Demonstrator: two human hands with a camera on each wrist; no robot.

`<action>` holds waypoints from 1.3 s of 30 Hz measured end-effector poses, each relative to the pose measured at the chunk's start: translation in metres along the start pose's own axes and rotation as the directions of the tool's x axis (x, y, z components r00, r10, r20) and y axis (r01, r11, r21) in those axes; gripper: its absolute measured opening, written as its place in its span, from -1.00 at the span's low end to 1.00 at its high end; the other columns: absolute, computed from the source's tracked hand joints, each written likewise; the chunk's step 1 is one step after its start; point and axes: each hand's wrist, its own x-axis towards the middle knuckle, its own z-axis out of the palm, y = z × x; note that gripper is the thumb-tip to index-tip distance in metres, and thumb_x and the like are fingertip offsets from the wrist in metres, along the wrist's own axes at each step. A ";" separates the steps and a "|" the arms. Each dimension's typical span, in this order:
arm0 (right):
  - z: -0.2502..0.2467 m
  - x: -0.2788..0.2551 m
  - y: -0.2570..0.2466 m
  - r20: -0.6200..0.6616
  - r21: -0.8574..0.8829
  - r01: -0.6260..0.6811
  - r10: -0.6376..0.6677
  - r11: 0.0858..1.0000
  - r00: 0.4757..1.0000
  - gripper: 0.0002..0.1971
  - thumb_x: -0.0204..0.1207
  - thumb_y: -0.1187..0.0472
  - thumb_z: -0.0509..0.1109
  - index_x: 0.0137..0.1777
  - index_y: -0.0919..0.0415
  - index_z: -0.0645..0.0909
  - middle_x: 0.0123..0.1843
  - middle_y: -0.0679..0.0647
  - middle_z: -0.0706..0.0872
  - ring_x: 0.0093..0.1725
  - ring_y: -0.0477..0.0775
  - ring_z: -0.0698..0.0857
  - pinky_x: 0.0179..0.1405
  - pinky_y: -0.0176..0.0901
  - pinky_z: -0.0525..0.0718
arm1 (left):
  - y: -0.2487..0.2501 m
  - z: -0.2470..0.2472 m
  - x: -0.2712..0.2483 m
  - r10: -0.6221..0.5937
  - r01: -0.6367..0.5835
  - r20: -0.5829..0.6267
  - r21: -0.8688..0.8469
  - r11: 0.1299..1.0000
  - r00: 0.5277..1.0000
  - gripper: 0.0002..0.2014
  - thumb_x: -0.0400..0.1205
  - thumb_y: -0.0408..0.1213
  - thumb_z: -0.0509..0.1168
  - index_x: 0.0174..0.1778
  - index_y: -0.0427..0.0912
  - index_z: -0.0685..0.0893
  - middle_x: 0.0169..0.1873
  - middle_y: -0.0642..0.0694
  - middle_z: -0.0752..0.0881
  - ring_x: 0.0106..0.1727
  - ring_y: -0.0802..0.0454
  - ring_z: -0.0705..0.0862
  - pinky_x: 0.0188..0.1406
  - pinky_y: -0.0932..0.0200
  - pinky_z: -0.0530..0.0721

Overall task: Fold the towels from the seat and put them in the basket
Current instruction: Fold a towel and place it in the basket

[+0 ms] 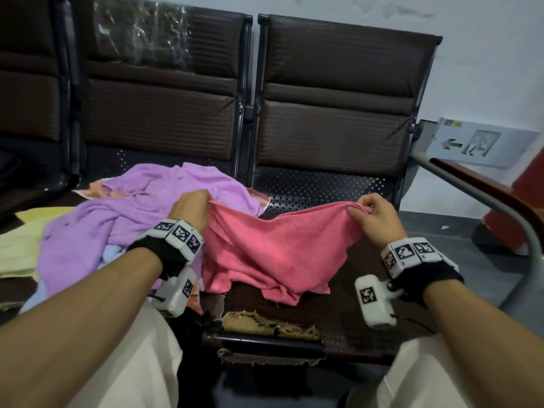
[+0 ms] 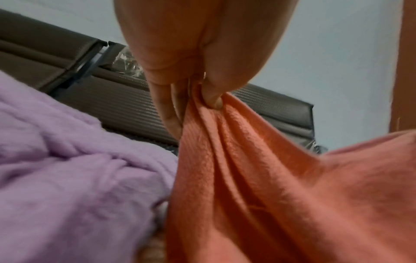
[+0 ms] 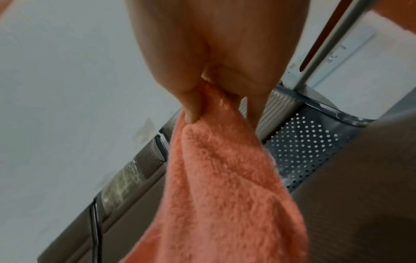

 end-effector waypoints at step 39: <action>-0.027 0.027 -0.027 -0.164 0.351 -0.342 0.417 0.872 0.894 -0.90 0.35 0.26 0.48 -0.15 0.22 0.78 -0.14 0.18 0.79 -0.07 0.14 0.68 0.13 0.00 0.65 | 0.040 -0.025 0.041 -0.055 0.121 0.111 -0.784 0.609 0.992 -0.78 0.70 -0.21 0.20 -0.08 -0.26 0.69 -0.39 -0.05 0.57 -0.30 0.09 0.51 -0.29 0.26 0.55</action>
